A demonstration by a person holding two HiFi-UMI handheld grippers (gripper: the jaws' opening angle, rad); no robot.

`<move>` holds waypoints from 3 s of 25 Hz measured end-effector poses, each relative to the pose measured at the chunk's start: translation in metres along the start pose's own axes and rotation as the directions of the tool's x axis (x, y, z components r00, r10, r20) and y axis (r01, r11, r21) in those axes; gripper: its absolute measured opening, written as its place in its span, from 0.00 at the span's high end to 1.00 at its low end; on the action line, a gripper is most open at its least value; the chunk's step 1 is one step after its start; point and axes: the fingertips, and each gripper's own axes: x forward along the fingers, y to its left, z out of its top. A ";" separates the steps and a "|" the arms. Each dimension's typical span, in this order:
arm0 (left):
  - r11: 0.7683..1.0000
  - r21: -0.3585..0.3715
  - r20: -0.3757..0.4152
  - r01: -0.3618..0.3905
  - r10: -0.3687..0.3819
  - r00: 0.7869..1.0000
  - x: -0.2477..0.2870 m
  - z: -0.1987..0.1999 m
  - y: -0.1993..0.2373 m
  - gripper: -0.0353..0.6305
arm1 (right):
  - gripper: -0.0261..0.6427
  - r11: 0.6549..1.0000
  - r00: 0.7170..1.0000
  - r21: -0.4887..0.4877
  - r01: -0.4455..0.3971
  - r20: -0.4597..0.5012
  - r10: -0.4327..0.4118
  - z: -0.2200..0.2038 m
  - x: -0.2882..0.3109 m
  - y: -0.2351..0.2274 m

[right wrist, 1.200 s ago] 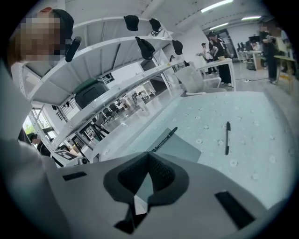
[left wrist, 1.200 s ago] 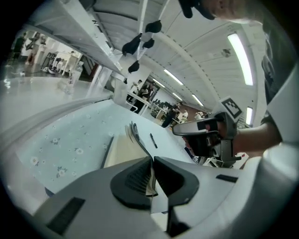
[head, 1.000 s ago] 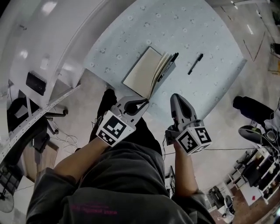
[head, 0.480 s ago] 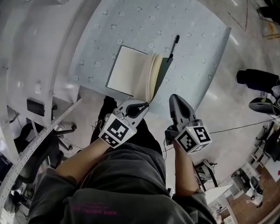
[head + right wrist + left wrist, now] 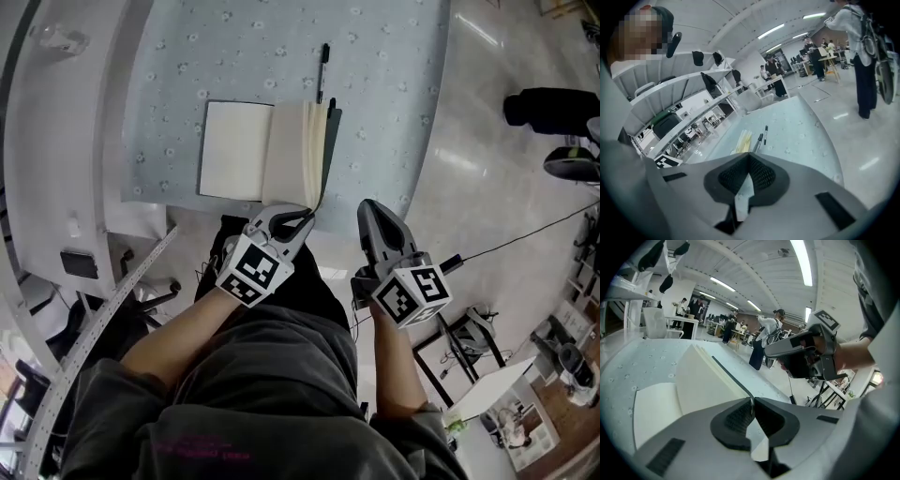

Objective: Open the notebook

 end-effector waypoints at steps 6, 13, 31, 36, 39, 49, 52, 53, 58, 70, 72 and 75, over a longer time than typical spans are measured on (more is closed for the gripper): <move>0.999 0.034 -0.078 0.025 -0.023 0.997 0.030 -0.012 -0.005 0.91 | 0.96 0.997 0.998 0.061 0.053 0.027 -0.055 -0.012 -0.019 -0.029; 0.995 0.082 -0.175 0.058 -0.043 0.984 0.054 -0.027 -0.007 0.91 | 0.96 0.987 0.993 0.128 0.093 0.058 -0.101 -0.023 -0.034 -0.050; 0.980 0.187 -0.332 0.061 0.005 0.943 0.099 -0.050 -0.016 0.90 | 0.96 0.961 0.979 0.230 0.154 0.098 -0.181 -0.047 -0.070 -0.090; 0.976 0.200 -0.328 0.083 -0.013 0.945 0.105 -0.045 -0.020 0.89 | 0.96 0.952 0.973 0.254 0.172 0.105 -0.203 -0.056 -0.077 -0.095; 0.975 0.204 -0.314 0.091 -0.023 0.949 0.105 -0.039 -0.024 0.89 | 0.96 0.948 0.971 0.263 0.178 0.109 -0.212 -0.058 -0.080 -0.097; 0.980 0.188 -0.229 0.063 -0.018 0.973 0.091 -0.002 -0.017 0.88 | 0.96 0.956 0.970 0.240 0.167 0.136 -0.204 -0.037 -0.073 -0.085; 0.980 0.191 -0.200 0.047 -0.008 0.980 0.083 0.012 -0.010 0.88 | 0.96 0.961 0.971 0.227 0.159 0.142 -0.194 -0.029 -0.068 -0.076; 0.980 0.193 -0.191 0.043 -0.005 0.982 0.080 0.016 -0.008 0.88 | 0.96 0.963 0.971 0.221 0.156 0.145 -0.191 -0.026 -0.066 -0.073; 0.978 0.205 -0.143 0.023 0.007 0.990 0.060 0.038 0.003 0.88 | 0.96 0.971 0.970 0.190 0.148 0.165 -0.180 -0.007 -0.059 -0.057; 0.972 0.231 -0.015 -0.035 0.039 0.999 -0.004 0.092 0.036 0.88 | 0.96 0.988 0.969 0.099 0.119 0.206 -0.138 0.039 -0.034 -0.004; 0.973 0.227 0.004 -0.046 0.046 0.999 -0.016 0.099 0.043 0.89 | 0.96 0.990 0.970 0.083 0.114 0.207 -0.129 0.045 -0.029 0.007; 0.974 0.220 0.040 -0.062 0.054 0.998 -0.037 0.110 0.053 0.89 | 0.96 0.993 0.971 0.056 0.106 0.210 -0.116 0.055 -0.023 0.023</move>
